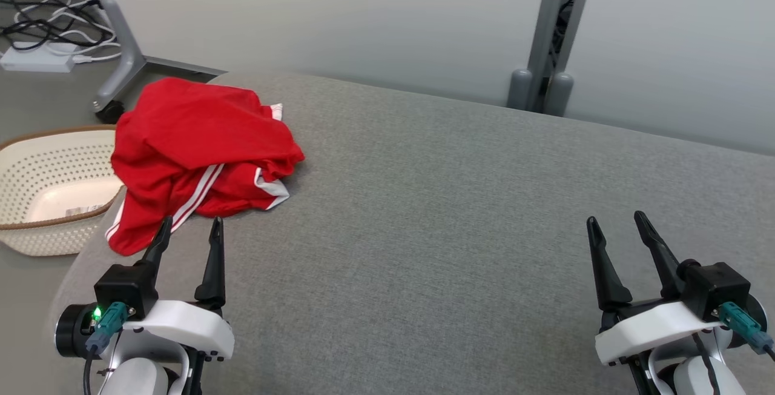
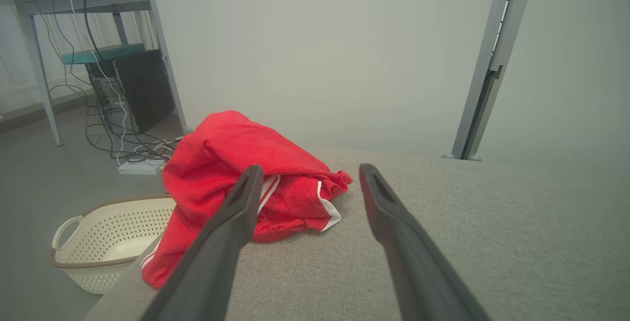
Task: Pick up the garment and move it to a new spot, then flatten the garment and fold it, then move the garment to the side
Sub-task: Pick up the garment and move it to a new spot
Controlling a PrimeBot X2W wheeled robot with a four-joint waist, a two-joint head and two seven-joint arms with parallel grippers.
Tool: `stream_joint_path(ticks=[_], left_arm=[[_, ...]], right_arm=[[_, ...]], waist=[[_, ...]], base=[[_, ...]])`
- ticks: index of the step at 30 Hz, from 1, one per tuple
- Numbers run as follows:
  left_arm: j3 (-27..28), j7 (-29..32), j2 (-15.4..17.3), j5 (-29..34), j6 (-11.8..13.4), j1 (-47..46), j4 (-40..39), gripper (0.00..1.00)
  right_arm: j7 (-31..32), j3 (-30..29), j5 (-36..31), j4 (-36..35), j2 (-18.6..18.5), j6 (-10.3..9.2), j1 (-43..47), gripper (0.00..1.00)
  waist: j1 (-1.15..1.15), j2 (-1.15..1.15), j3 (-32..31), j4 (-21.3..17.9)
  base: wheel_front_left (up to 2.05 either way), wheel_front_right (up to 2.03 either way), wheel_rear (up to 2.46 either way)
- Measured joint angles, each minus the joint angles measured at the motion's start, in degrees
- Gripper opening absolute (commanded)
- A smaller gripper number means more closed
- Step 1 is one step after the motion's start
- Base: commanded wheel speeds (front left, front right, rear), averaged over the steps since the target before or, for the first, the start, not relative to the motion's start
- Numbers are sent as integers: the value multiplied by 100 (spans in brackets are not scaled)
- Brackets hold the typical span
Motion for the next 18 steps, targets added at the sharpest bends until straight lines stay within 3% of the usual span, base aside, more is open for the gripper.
stream_joint_path(ticks=[8,18], left_arm=[[54,-11,31,-82,58,14,-46,100],[27,-36,62,-98,91,4,-33,100]], right_arm=[[-10,75,8,64,2,0,-21,100],[-48,147,55,140,1,0,-29,100]], waist=[[0,0,49,498],[0,0,89,641]], base=[[0,0,0],[0,0,0]])
